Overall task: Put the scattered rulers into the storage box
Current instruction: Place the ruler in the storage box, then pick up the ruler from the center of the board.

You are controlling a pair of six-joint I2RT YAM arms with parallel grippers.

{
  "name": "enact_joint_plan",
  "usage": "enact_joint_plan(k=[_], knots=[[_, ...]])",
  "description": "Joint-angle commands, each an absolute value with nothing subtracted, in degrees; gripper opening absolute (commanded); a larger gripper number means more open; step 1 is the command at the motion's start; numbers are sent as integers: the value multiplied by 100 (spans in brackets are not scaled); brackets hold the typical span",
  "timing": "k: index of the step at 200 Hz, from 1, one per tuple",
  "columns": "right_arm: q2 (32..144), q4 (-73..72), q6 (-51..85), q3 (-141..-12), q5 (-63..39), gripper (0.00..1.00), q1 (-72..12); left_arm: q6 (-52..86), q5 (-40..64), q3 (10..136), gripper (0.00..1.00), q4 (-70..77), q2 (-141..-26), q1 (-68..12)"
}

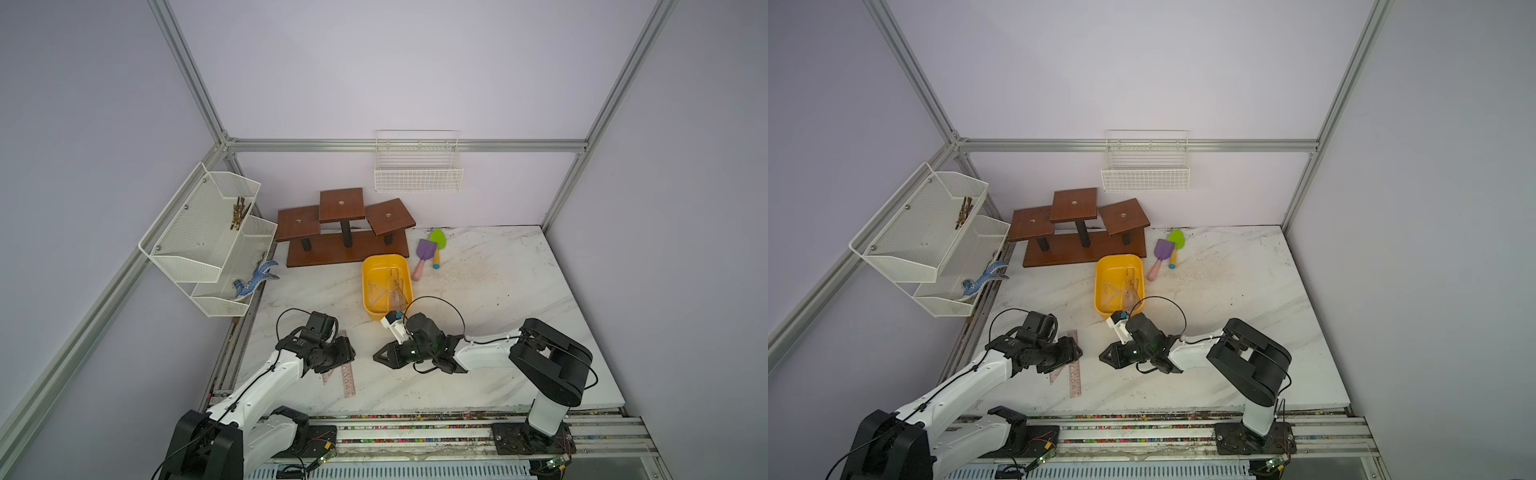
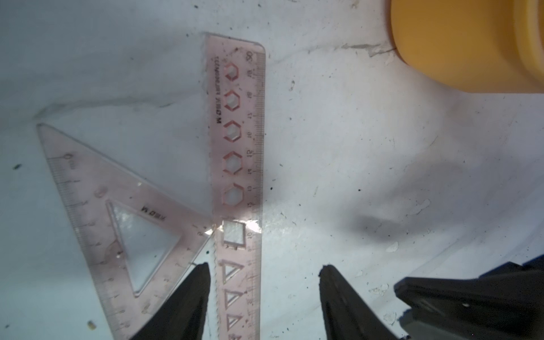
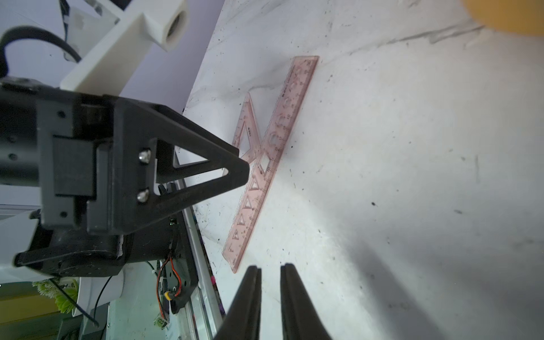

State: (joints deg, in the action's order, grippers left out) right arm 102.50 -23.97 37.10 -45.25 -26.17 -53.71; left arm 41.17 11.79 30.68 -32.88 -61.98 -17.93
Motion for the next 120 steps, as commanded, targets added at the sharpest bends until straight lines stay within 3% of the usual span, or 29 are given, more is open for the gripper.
enact_joint_plan(k=[1,78,120], knots=[[10289,-2646,3793,-4685,-2524,21,-5493,4279,1496,2984,63,-2417,-6342,-1758],[10180,-2745,3771,-4452,-2514,20,-5470,4443,1692,2492,62,-1959,-6568,-1998],[9979,-2742,3730,-4166,-2480,20,-5251,4887,1664,2401,62,-1609,-6677,-2530]])
